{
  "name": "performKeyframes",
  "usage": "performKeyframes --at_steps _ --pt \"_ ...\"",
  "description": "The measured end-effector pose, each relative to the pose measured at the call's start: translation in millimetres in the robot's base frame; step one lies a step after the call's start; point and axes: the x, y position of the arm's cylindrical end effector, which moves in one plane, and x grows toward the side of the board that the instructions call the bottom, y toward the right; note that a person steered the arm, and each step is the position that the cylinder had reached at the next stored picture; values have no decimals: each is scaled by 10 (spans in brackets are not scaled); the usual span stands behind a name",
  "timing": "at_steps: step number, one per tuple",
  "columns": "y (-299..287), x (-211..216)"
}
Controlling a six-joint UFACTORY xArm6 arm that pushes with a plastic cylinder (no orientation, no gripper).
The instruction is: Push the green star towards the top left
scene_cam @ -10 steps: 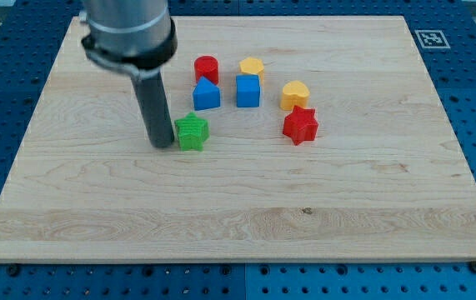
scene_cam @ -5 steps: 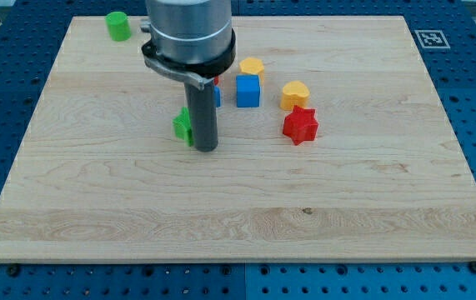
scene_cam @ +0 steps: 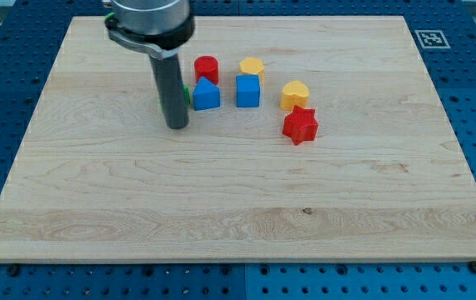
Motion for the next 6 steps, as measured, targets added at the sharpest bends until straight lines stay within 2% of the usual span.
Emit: performKeyframes --at_steps 4,6 --pt "-180 -581" --pt "-734 -649"
